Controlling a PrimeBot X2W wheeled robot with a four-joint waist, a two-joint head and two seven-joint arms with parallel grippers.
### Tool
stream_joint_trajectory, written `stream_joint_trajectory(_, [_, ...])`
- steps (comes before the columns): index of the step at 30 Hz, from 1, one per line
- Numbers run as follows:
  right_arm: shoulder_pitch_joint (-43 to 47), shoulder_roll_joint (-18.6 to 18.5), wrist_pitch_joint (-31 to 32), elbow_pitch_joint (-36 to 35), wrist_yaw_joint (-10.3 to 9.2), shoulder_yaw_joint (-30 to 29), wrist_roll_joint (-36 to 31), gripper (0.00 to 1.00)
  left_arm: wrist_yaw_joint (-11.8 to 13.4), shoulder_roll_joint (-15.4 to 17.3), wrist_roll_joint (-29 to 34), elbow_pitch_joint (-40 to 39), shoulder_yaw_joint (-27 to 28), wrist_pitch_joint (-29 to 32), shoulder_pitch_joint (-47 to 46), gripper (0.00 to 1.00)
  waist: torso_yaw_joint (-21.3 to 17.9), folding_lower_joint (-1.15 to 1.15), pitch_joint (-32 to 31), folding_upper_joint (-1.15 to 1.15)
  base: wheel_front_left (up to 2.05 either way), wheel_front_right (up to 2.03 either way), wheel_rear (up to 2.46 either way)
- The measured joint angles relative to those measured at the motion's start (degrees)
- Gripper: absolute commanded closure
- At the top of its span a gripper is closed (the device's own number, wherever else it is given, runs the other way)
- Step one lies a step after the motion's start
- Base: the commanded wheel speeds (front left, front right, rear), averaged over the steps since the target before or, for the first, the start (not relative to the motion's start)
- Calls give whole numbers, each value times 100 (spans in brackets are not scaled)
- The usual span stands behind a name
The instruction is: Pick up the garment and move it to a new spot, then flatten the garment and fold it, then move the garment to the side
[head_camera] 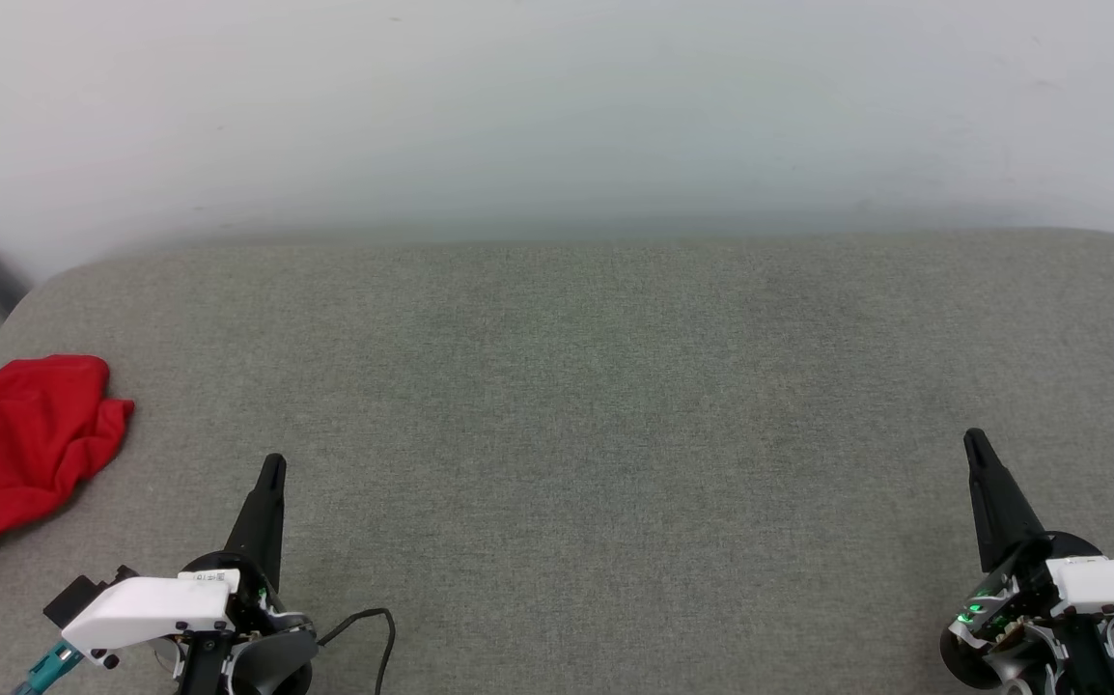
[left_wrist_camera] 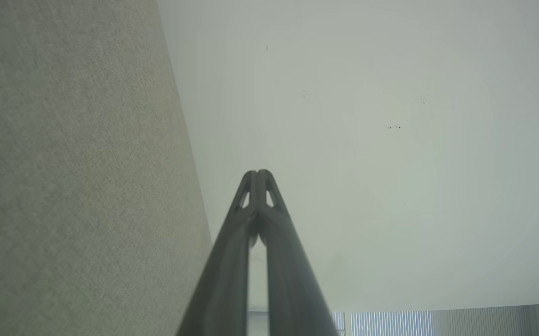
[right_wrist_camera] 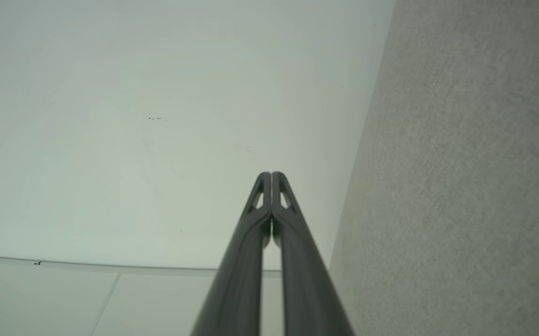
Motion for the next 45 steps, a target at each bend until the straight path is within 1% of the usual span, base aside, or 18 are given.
stream_joint_trajectory(34, [0,0,0,0,0,1,0,100,0,0,0,0,0,0,0,100,0,0,0,0,0,0,0])
stream_joint_trajectory(35, [0,0,0,0,0,1,0,0,0,0,0,0,0,0,0,0,0,0,0,0,0,0,0])
stream_joint_trajectory(39, [159,5,-16,155,-2,11,1,0,3,-15,-1,167,-42,-13,154,0,-1,0,0,0,0,0,0])
stream_joint_trajectory(45, [202,9,-176,65,-2,114,-88,0,3,-16,-3,96,-256,-164,175,0,-8,0,-1,0,0,0,0])
